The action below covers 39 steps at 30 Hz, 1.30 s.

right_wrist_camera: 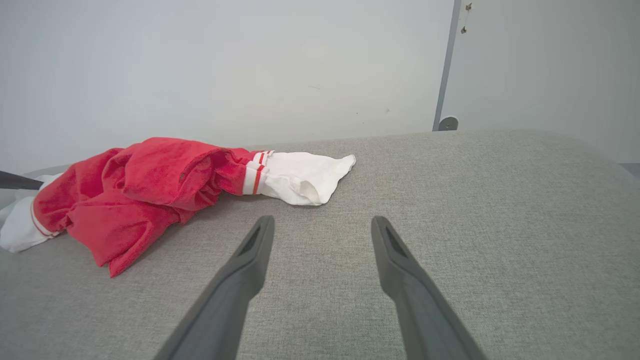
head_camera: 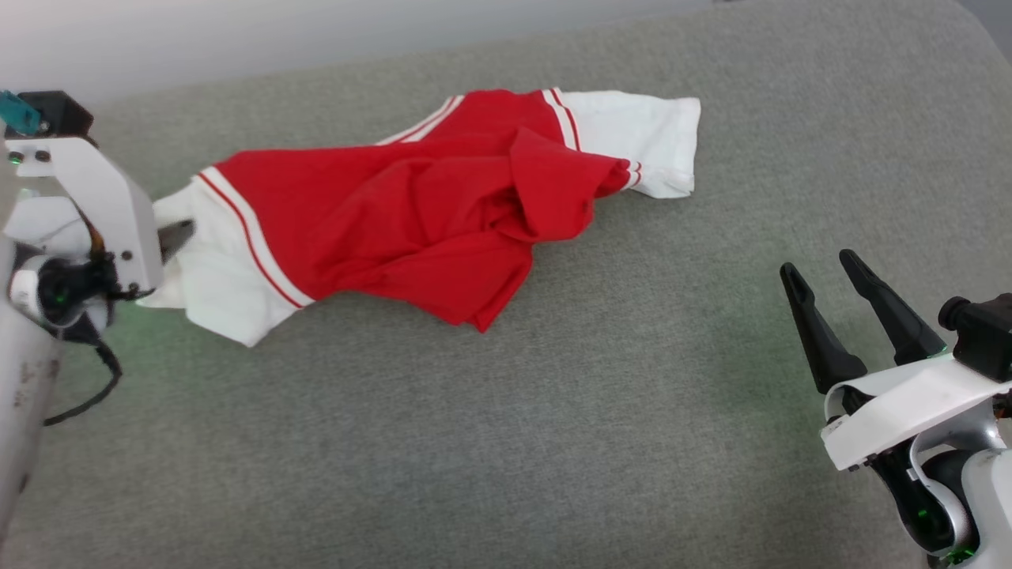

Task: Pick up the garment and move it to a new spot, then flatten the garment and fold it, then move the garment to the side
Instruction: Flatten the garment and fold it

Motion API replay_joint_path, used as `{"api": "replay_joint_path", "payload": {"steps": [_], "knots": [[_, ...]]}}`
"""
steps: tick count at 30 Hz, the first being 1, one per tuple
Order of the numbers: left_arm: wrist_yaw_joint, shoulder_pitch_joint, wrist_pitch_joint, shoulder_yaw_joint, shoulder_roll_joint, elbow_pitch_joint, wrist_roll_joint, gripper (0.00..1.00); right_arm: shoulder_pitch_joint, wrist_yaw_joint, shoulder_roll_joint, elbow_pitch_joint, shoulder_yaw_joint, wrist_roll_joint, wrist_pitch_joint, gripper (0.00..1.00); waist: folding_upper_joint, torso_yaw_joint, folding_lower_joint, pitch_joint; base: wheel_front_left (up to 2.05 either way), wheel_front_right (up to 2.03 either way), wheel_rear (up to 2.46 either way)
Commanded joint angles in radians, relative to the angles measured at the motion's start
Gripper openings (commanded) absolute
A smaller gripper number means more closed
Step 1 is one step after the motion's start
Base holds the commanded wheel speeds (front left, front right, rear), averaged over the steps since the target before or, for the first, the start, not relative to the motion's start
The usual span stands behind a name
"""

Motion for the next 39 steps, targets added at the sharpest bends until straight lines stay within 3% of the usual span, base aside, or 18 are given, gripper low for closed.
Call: {"api": "replay_joint_path", "payload": {"steps": [1, 4, 13, 17, 24, 29, 32, 39], "knots": [[-0.004, 0.003, -0.008, 0.003, -0.004, 0.002, -0.007, 1.00, 0.008, 0.000, -0.006, 0.000, -0.001, 0.001, 0.003, 1.00, 0.0000, 0.028, 0.0000, -0.028, 0.00, 0.00, 0.00], [-0.021, 0.029, -0.081, 0.013, -0.024, -0.005, -0.020, 1.00, 0.021, 0.000, -0.017, -0.003, -0.002, 0.001, 0.017, 1.00, 0.0000, 0.059, 0.0000, -0.062, 0.00, 0.00, 0.00], [-0.034, 0.210, -0.473, 0.013, -0.084, -0.152, 0.022, 1.00, 0.019, 0.000, -0.076, -0.007, 0.008, 0.011, 0.108, 1.00, 0.0000, 0.184, 0.0000, -0.149, 0.00, 0.00, 0.00], [0.004, 0.329, -0.636, 0.005, -0.110, -0.240, 0.067, 1.00, -0.013, 0.000, -0.133, 0.014, 0.018, 0.024, 0.182, 1.00, 0.0000, 0.250, 0.0000, -0.166, 0.00, 0.00, 0.00], [0.111, 0.528, -0.870, 0.033, -0.150, -0.425, 0.109, 1.00, -0.134, 0.000, -0.243, 0.105, 0.023, 0.098, 0.358, 1.00, 0.0000, 0.360, 0.0000, -0.149, 0.00, 0.00, 0.00], [0.185, 0.628, -0.925, 0.085, -0.182, -0.559, 0.157, 1.00, -0.276, 0.000, -0.364, 0.215, 0.090, 0.155, 0.478, 1.00, 0.0000, 0.432, 0.0000, -0.102, 0.00, 0.00, 0.00], [0.205, 0.666, -0.930, 0.103, -0.200, -0.621, 0.202, 1.00, -0.374, 0.000, -0.412, 0.294, 0.120, 0.191, 0.523, 1.00, 0.0000, 0.478, 0.0000, -0.064, 0.00, 0.00, 0.00], [0.184, 0.649, -0.929, 0.096, -0.259, -0.683, 0.299, 1.00, -0.554, 0.000, -0.548, 0.432, 0.245, 0.190, 0.587, 1.00, 0.0000, 0.590, 0.0000, 0.041, 0.00, 0.00, 0.00]]}}
